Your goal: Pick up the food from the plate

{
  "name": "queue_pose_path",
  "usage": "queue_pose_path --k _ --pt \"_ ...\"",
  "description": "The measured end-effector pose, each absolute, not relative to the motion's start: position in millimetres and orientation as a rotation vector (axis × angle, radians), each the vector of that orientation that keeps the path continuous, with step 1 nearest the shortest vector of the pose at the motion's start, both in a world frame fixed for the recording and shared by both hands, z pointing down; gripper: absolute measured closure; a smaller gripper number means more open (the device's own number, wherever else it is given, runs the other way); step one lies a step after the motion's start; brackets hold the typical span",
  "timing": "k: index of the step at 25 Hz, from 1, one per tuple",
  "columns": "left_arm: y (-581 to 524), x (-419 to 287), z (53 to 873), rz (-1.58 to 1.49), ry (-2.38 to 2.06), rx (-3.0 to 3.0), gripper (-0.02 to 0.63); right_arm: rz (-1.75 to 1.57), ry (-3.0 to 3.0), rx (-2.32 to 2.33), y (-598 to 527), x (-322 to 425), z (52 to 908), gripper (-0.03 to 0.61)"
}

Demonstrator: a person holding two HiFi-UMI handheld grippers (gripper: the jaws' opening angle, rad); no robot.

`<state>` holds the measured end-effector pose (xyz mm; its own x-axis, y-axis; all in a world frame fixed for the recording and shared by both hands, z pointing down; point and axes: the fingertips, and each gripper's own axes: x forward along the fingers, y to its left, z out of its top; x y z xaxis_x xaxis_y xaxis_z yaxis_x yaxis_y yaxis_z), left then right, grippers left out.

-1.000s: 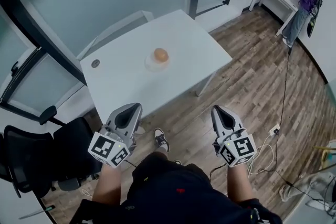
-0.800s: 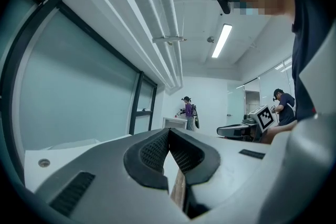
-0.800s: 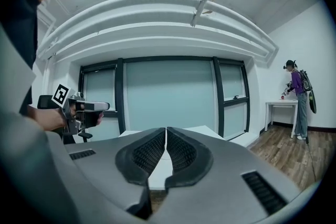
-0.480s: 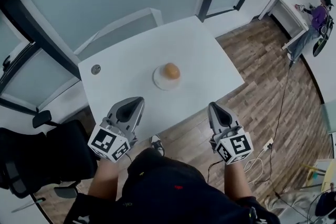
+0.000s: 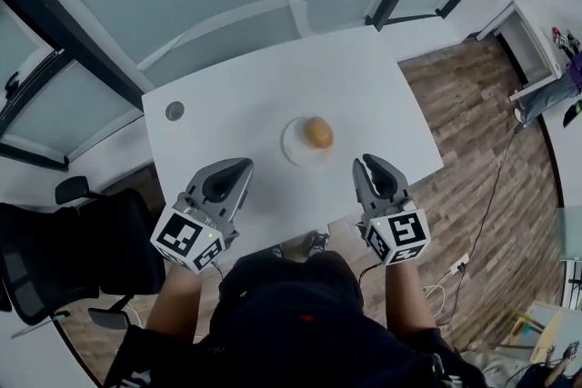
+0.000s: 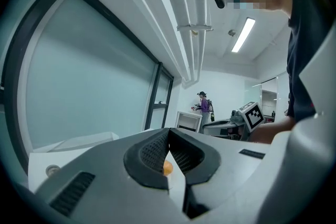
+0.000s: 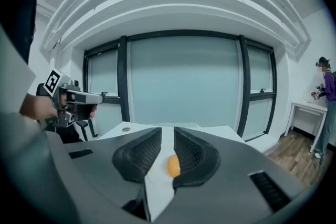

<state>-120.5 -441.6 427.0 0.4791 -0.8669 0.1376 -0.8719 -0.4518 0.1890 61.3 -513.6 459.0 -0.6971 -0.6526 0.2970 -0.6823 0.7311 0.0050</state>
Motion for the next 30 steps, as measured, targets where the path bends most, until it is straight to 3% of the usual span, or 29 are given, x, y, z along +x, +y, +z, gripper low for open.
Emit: queue_pose_path --k 2,5,12,20,30 --pt "-449 -121 430 0.043 -1.533 2.458 0.591 0.160 -2.643 0.989 -532 55 474 0.445" --pt "-450 -123 438 0.048 -1.601 2.384 0.591 0.171 -2.613 0.905 -555 44 505 0.405" --pt "-449 -110 468 0.089 -1.687 2.195 0.591 0.308 -2.516 0.661 -602 13 602 0.237" --pt "-437 -116 499 0.110 -1.759 2.036 0.591 0.331 -2.383 0.593 -634 -9 690 0.201" --pt "-435 -118 501 0.117 -1.792 1.995 0.591 0.307 -2.350 0.562 -639 -27 716 0.206"
